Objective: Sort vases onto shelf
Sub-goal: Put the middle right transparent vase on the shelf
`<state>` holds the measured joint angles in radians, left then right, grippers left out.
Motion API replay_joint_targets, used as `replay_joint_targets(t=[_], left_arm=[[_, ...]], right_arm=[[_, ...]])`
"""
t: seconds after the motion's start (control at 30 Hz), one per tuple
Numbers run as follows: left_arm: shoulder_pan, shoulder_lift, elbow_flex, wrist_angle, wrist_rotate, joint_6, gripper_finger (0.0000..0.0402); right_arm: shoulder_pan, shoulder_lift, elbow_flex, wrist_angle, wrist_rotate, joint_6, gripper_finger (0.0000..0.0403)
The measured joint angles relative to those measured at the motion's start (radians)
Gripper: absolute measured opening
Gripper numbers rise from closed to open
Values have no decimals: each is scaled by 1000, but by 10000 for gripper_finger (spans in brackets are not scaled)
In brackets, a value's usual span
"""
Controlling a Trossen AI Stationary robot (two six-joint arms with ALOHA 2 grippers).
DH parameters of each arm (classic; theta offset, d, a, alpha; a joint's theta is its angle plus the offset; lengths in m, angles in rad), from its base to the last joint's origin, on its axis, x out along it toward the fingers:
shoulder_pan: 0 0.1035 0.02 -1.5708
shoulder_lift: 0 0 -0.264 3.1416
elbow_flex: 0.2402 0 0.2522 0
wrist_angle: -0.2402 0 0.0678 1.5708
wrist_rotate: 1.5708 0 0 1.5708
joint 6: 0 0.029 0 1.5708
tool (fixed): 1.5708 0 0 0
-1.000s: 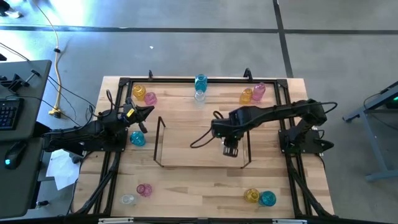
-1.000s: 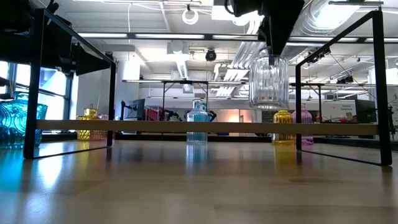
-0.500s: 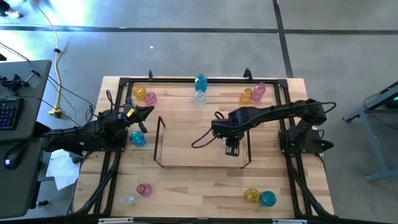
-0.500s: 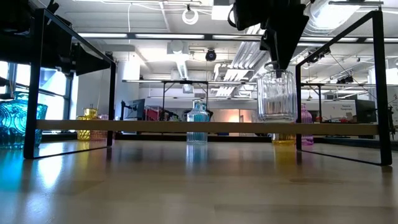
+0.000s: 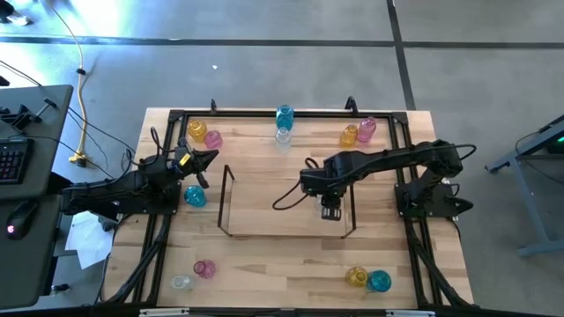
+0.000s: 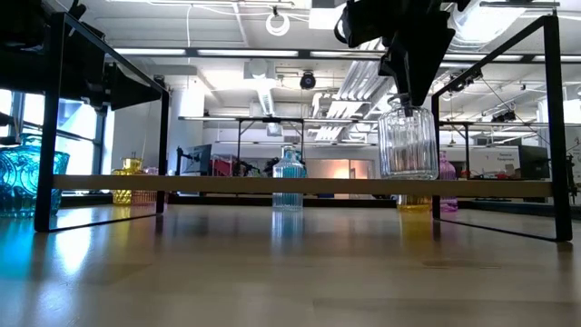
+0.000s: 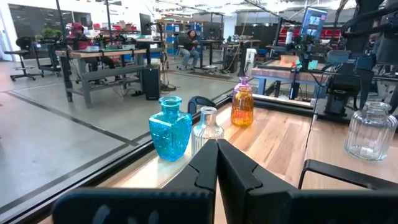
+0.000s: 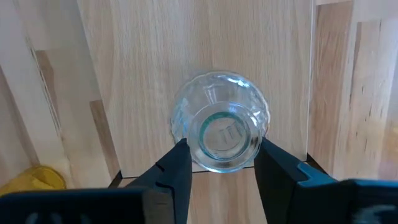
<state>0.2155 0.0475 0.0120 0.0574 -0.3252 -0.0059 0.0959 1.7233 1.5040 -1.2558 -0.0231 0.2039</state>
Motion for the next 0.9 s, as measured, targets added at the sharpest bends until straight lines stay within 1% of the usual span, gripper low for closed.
replay_joint_targets(t=[0.37, 0.9], left_arm=[[0, 0, 0, 0, 0, -8, 0], [0, 0, 0, 2, 0, -11, 0]], right_arm=[[0, 0, 0, 0, 2, 0, 132], [0, 0, 0, 0, 14, 14, 134]])
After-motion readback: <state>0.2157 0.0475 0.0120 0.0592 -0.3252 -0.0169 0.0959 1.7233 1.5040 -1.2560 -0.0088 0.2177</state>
